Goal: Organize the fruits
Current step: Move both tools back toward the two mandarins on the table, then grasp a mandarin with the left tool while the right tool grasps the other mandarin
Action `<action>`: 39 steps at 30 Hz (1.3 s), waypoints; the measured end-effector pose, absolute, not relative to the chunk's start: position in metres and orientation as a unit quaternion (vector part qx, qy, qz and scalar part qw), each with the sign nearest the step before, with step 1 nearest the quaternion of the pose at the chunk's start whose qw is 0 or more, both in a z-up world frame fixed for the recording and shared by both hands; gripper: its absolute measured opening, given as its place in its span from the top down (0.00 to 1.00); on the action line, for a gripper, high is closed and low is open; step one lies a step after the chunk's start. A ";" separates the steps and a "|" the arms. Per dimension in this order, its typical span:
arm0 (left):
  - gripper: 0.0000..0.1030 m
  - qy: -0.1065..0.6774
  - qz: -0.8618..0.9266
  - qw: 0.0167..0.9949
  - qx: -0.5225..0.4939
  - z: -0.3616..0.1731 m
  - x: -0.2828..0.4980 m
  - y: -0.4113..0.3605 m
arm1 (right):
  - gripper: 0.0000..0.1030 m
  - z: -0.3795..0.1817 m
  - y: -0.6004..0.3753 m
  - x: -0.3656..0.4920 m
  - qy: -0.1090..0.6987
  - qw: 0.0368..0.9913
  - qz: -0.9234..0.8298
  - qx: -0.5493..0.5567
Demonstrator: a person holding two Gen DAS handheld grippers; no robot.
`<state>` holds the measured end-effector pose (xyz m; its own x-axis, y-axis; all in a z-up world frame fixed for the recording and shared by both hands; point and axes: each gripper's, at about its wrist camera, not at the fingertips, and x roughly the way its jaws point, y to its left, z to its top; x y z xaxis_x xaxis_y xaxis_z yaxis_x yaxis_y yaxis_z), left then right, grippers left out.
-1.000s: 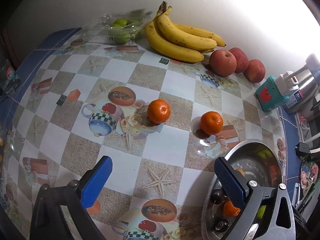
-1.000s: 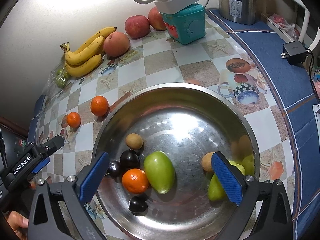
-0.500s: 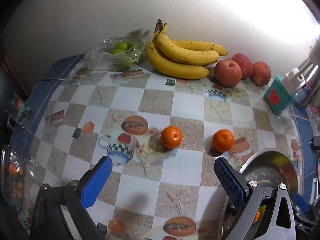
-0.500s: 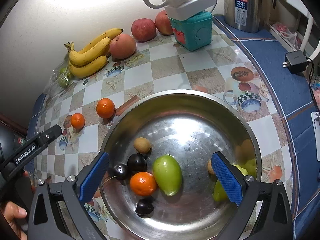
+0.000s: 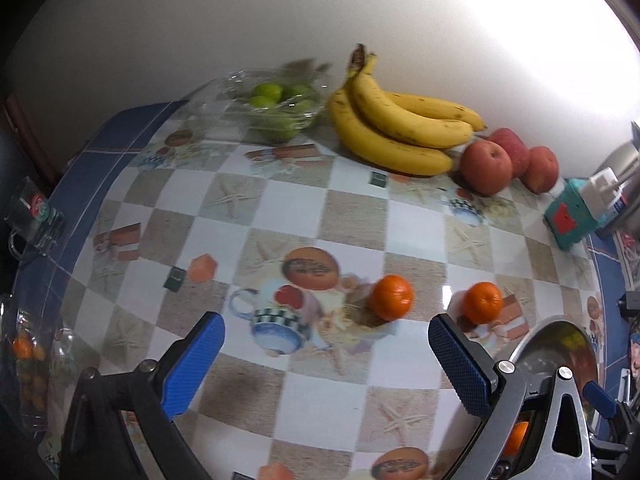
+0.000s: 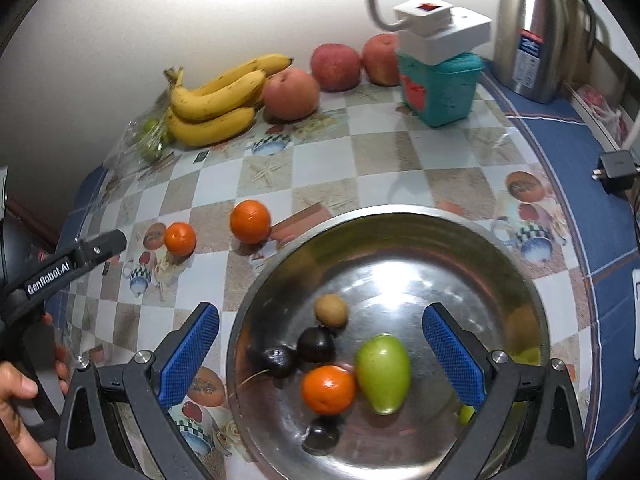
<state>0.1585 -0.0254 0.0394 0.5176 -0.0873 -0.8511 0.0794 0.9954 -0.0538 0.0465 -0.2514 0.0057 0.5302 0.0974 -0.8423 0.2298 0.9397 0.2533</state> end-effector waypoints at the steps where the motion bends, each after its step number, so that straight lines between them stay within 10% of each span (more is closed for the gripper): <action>1: 0.00 0.490 -0.044 0.871 -0.008 0.039 0.160 -0.020 | 0.01 0.005 -0.249 0.048 0.484 0.858 -0.038 0.167; 17: 0.03 0.491 -0.071 0.863 -0.090 0.031 0.175 0.006 | 0.02 0.022 -0.227 0.095 0.467 0.870 -0.040 0.152; 39: 0.44 0.526 -0.146 0.829 -0.119 -0.009 0.204 -0.030 | 0.47 -0.019 -0.202 0.162 0.522 0.843 -0.031 0.125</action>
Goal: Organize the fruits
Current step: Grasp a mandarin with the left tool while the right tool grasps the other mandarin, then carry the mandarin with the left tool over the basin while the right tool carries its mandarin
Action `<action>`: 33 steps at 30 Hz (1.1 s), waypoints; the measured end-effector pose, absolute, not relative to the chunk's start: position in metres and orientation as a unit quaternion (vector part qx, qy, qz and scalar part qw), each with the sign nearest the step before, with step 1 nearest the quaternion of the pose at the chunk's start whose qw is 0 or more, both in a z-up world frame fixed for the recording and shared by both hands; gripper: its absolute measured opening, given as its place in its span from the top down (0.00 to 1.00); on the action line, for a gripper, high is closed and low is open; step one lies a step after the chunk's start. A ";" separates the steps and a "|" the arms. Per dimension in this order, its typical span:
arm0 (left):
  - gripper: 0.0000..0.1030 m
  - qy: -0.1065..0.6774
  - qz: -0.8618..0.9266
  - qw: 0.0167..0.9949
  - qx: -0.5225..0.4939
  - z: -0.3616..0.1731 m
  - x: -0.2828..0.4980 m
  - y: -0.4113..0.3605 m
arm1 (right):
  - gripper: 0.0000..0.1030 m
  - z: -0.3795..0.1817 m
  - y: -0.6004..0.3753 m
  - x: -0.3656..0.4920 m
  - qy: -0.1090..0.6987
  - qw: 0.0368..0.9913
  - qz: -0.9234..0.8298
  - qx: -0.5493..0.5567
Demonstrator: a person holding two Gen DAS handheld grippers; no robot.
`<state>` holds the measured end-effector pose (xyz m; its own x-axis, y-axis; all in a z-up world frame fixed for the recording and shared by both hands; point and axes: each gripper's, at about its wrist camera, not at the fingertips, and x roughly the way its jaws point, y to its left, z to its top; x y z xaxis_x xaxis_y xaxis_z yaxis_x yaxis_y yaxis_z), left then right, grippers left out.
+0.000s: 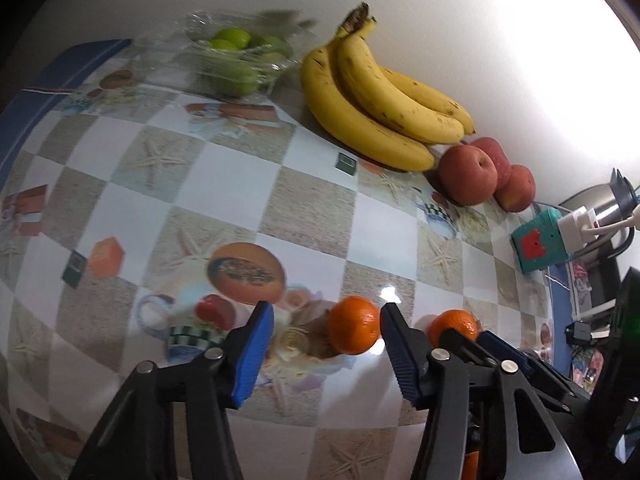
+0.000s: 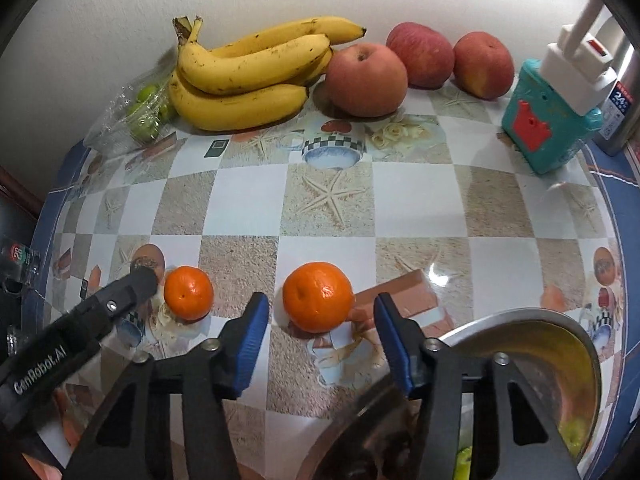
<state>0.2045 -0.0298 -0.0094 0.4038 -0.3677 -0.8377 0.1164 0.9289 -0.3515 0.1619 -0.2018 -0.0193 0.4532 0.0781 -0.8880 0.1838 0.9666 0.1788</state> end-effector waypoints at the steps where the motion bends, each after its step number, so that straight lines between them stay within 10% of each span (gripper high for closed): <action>1: 0.44 0.527 -0.148 0.829 -0.119 -0.010 0.205 -0.031 | 0.48 -0.020 -0.201 0.163 0.523 0.843 -0.031 0.125; 33: 0.64 0.541 -0.163 0.813 -0.144 -0.023 0.204 -0.042 | 0.60 -0.019 -0.206 0.156 0.519 0.840 -0.028 0.155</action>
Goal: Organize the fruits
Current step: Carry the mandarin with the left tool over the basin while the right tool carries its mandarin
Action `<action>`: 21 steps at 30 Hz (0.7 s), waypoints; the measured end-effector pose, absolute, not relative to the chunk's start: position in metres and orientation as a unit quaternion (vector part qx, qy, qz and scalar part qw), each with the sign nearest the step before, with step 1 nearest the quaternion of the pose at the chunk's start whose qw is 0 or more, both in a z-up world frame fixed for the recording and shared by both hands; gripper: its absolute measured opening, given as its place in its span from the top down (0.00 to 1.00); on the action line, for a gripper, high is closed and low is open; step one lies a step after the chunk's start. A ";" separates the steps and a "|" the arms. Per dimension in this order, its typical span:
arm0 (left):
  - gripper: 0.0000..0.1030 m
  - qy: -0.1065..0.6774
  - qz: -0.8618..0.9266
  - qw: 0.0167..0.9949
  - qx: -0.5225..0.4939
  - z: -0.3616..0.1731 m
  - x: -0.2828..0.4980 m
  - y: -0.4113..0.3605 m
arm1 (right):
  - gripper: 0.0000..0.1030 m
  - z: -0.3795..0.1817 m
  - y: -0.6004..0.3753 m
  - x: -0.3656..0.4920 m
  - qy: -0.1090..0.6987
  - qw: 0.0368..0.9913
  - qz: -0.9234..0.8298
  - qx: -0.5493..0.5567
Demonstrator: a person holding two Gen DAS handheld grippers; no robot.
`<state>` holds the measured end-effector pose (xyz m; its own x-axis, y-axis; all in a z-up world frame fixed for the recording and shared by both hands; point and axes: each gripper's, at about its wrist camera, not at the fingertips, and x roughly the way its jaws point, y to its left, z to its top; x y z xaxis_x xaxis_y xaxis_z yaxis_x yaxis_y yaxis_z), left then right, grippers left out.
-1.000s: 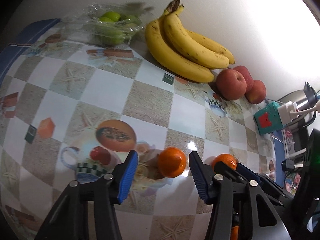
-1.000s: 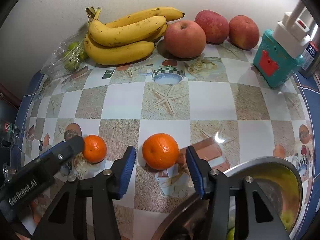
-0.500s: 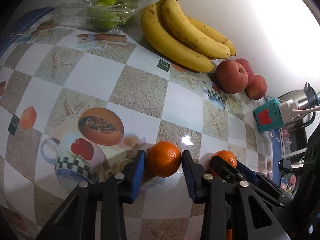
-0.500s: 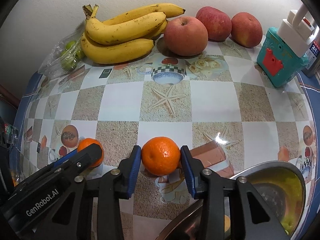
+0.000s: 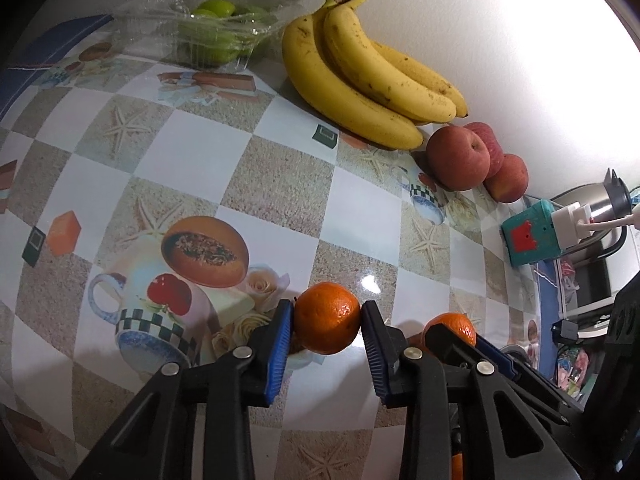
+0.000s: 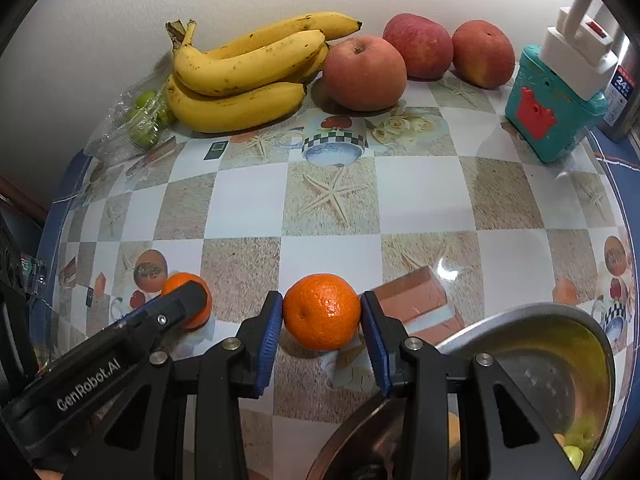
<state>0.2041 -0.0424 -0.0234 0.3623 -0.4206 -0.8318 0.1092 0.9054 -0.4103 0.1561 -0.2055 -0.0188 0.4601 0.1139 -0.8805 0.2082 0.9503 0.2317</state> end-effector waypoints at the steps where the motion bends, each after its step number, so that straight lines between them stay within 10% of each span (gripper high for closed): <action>1: 0.64 0.540 -0.163 0.813 -0.144 -0.022 0.203 -0.042 | 0.60 -0.017 -0.206 0.154 0.518 0.840 -0.027 0.159; 21: 0.64 0.521 -0.140 0.831 -0.135 0.012 0.159 -0.008 | 0.60 0.026 -0.211 0.071 0.475 0.854 -0.015 0.210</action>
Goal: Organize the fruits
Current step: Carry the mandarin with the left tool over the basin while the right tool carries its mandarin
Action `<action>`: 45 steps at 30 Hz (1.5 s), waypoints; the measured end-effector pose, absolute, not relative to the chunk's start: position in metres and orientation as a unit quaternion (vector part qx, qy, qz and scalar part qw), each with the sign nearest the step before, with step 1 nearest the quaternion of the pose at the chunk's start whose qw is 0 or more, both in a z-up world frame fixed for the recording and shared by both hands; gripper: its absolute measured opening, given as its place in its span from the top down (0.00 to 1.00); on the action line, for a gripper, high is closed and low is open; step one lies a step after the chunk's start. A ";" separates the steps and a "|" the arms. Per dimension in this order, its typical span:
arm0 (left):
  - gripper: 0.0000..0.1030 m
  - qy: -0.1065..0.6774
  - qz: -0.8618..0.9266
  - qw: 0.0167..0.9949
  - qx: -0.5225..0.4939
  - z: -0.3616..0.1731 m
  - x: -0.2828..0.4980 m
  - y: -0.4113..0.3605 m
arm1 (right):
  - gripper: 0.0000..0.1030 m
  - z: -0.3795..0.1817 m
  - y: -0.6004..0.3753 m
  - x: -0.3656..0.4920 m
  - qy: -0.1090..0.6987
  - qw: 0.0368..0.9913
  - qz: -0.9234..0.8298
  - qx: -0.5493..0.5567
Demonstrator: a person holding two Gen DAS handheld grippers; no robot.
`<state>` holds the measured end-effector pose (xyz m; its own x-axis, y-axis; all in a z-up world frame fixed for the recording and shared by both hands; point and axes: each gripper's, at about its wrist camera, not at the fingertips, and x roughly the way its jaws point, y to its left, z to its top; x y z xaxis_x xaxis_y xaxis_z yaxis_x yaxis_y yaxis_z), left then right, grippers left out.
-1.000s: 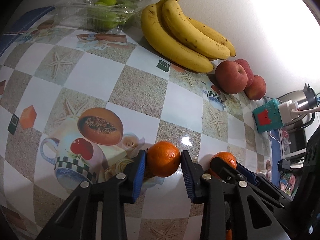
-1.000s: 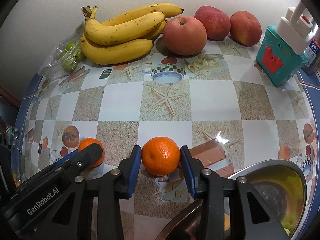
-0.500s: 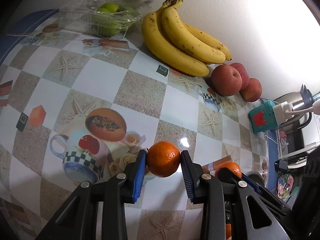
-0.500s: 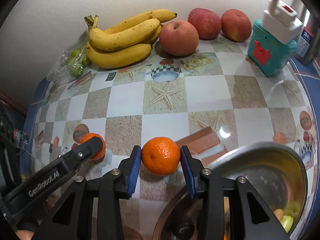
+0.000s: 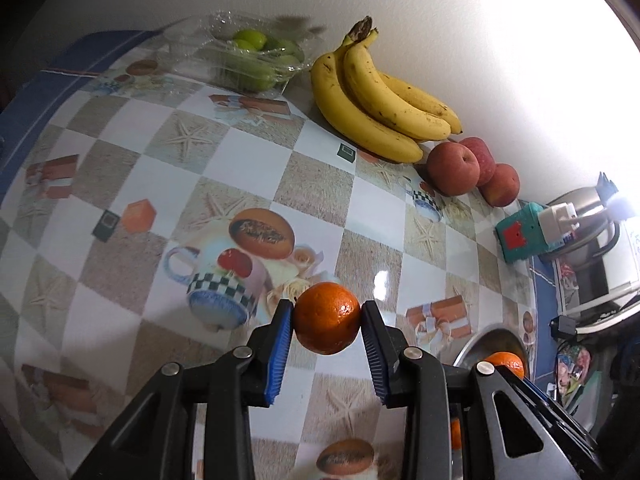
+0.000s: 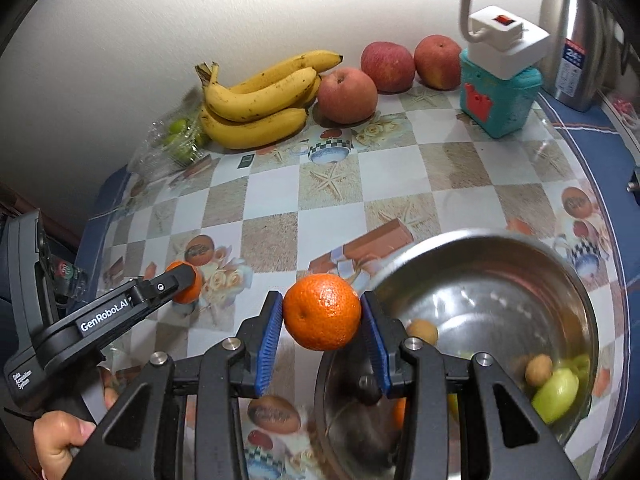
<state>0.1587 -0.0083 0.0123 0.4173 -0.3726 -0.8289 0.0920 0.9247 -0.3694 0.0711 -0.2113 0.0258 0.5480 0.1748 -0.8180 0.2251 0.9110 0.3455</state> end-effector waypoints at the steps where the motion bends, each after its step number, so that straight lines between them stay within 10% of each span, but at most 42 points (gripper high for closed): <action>1: 0.64 0.521 -0.140 0.832 -0.133 0.014 0.155 -0.009 | 0.60 0.027 -0.211 0.067 0.472 0.855 -0.013 0.214; 45: 0.64 0.538 -0.258 0.802 -0.027 0.029 0.063 -0.119 | 0.60 0.010 -0.338 -0.033 0.442 0.820 -0.120 0.344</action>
